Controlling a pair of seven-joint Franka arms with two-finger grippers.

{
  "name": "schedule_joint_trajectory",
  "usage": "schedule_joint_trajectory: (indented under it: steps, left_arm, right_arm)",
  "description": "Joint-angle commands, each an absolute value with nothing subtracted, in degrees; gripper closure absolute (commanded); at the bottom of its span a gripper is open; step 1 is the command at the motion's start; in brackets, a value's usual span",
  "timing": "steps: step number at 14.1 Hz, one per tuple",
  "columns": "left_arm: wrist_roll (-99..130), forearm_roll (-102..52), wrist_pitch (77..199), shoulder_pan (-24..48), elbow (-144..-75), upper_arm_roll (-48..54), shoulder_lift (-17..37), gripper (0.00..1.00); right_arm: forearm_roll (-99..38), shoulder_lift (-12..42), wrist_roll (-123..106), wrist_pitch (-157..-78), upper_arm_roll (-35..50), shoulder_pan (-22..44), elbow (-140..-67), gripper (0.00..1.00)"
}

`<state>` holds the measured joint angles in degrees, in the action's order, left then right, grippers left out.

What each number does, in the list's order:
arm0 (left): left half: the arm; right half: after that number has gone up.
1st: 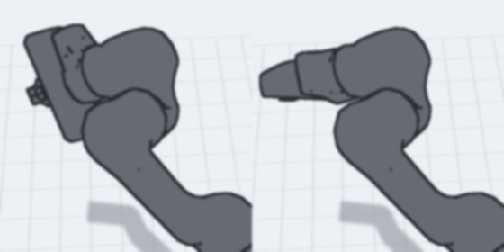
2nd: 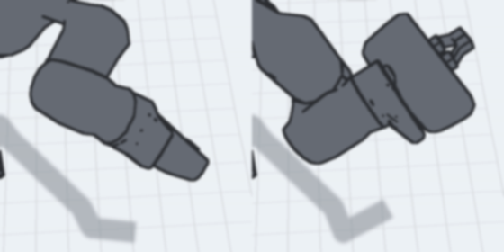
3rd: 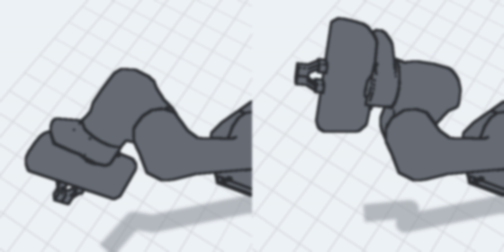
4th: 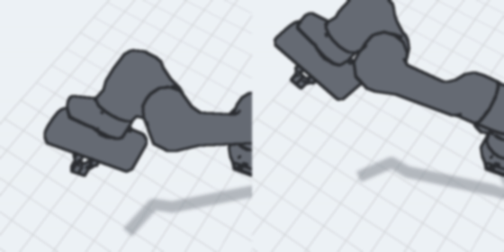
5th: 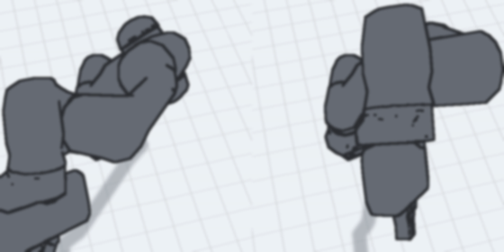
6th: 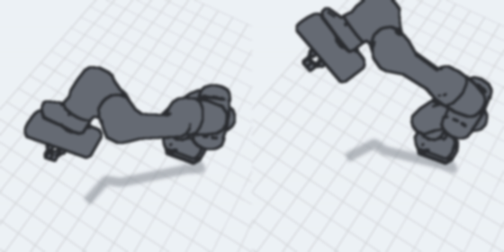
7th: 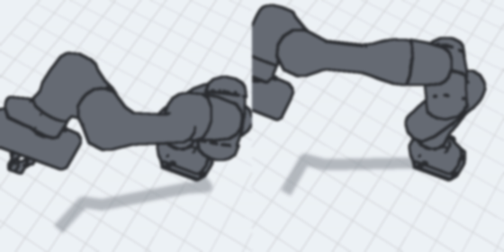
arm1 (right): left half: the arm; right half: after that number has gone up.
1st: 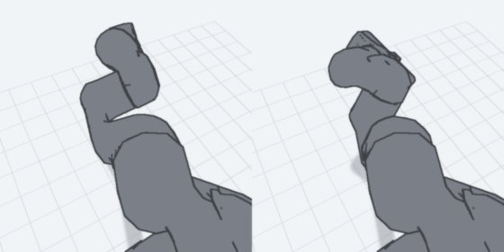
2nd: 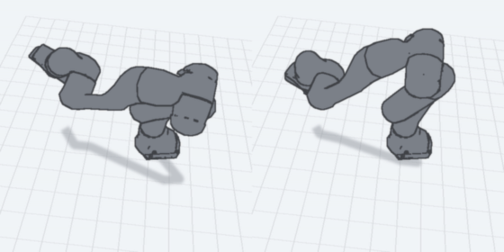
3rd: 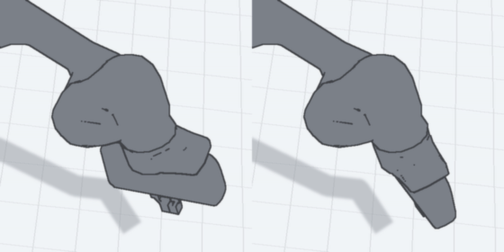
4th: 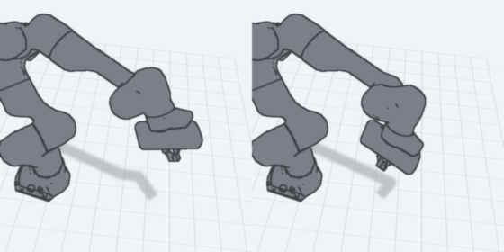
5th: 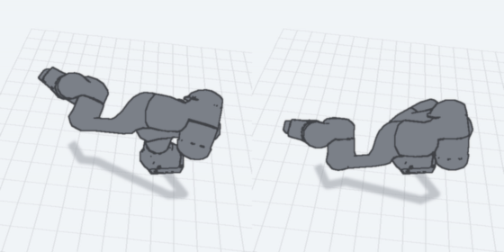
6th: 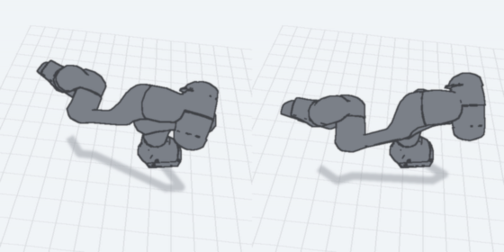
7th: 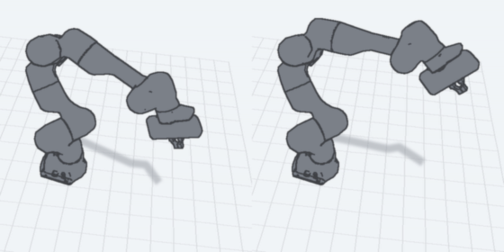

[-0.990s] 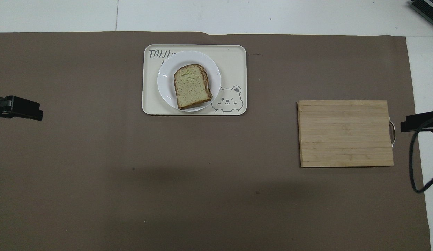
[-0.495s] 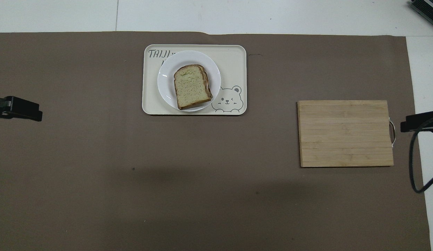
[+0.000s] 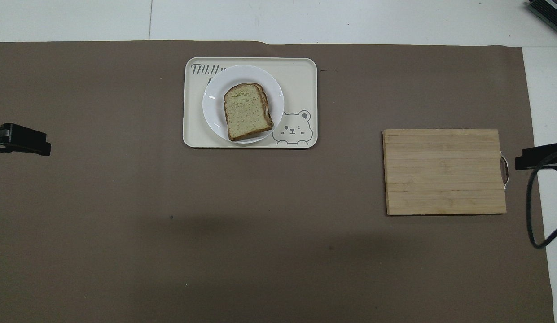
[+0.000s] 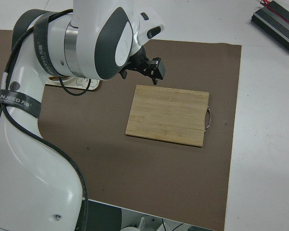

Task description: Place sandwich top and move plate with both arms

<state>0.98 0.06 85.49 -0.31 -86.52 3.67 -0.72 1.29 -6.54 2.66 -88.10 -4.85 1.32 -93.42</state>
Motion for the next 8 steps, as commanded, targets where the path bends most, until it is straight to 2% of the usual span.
schedule_joint_trajectory:
  steps: [1,8]
  left_arm:
    - [1.58,0.79,84.64,-0.09,-86.57,3.52,-1.23,0.0]
    - [1.93,0.79,84.46,0.26,-86.66,3.6,-1.32,0.0]
  right_arm:
    - [0.62,-8.0,1.06,-88.59,-4.83,1.23,-95.01,0.0]
    - [0.62,-8.0,1.14,-88.59,-4.83,1.23,-95.01,0.0]
